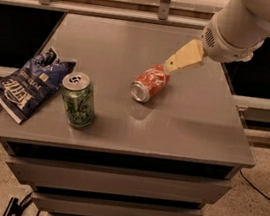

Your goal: Place coke can upright

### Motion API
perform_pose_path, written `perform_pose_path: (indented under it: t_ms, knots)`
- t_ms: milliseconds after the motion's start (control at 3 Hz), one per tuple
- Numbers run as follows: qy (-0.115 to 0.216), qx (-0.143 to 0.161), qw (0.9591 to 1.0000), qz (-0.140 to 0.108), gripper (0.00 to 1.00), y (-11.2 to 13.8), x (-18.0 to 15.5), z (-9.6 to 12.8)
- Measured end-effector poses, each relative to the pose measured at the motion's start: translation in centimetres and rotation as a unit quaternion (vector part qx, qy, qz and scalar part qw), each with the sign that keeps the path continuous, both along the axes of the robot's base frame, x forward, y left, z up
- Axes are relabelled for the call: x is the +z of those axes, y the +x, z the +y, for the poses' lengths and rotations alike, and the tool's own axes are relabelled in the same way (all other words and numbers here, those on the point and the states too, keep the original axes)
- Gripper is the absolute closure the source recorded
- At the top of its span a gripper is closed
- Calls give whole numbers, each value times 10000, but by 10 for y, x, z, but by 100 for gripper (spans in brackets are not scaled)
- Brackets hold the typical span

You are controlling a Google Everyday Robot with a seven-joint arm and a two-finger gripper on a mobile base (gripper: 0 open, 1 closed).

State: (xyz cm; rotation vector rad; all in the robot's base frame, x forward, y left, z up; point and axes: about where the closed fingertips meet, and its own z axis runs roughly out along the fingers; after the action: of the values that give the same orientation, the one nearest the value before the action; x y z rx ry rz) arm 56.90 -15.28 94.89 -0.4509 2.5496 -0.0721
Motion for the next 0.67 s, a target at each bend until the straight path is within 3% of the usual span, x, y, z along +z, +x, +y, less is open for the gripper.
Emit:
perform_pose_path:
  t_ms: [333,667]
  knots:
    - [629,-503,9961,-362,0,12,0,19]
    - [982,-1052,9885,-462,0,28,0,33]
